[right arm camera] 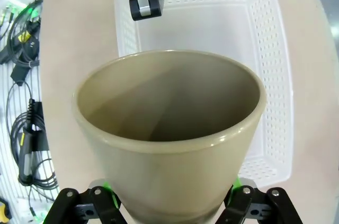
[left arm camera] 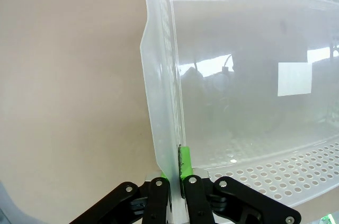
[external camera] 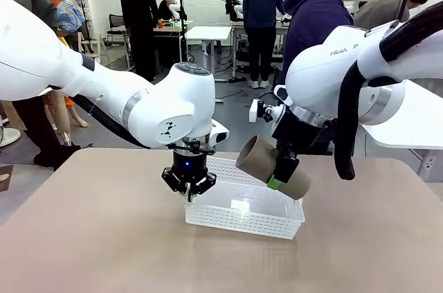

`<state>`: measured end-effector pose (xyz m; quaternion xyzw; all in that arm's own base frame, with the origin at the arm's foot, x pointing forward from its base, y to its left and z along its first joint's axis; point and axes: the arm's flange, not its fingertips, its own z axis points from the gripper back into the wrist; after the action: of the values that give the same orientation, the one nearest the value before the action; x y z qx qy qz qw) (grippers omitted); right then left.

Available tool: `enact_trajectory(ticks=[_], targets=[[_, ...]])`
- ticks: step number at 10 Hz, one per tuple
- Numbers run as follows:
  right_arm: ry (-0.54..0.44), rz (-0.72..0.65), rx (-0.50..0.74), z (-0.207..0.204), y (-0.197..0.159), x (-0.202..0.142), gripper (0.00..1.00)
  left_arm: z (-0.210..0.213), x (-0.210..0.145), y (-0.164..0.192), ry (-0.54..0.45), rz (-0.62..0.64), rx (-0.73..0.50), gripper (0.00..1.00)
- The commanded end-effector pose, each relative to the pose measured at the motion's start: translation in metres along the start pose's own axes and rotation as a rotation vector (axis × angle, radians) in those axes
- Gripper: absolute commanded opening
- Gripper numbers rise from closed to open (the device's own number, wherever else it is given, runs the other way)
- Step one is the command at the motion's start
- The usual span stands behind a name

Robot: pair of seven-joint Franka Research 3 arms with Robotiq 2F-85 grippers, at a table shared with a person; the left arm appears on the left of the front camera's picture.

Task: Clean and organize the cups into the basket.
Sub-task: Pick up the Organizing basket and move it to the center of the table, then pick up the Reusable plastic cup from the right side of the table and place it inside the Organizing basket.

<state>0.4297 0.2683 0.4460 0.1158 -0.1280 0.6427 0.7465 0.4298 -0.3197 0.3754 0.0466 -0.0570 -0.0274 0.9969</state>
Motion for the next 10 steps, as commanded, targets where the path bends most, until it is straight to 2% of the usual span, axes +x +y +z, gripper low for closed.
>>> enact_trajectory(ticks=[1, 3, 5, 10], targets=[[0.013, 0.0, -0.011, 0.002, 0.007, -0.003, 0.84, 0.0, -0.001, -0.001, -0.003, -0.002, -0.001, 0.0], [-0.001, 0.003, -0.001, 0.001, 0.002, 0.001, 0.84, 0.0, -0.001, -0.001, -0.003, -0.002, -0.001, 0.0], [-0.009, 0.083, -0.011, -0.019, -0.001, 0.001, 0.84, 0.0, -0.001, -0.001, -0.003, -0.002, -0.001, 0.0], [0.069, 0.061, 0.082, -0.078, -0.035, 0.003, 0.84, 0.0, -0.001, -0.001, -0.003, -0.002, -0.001, 0.0]])
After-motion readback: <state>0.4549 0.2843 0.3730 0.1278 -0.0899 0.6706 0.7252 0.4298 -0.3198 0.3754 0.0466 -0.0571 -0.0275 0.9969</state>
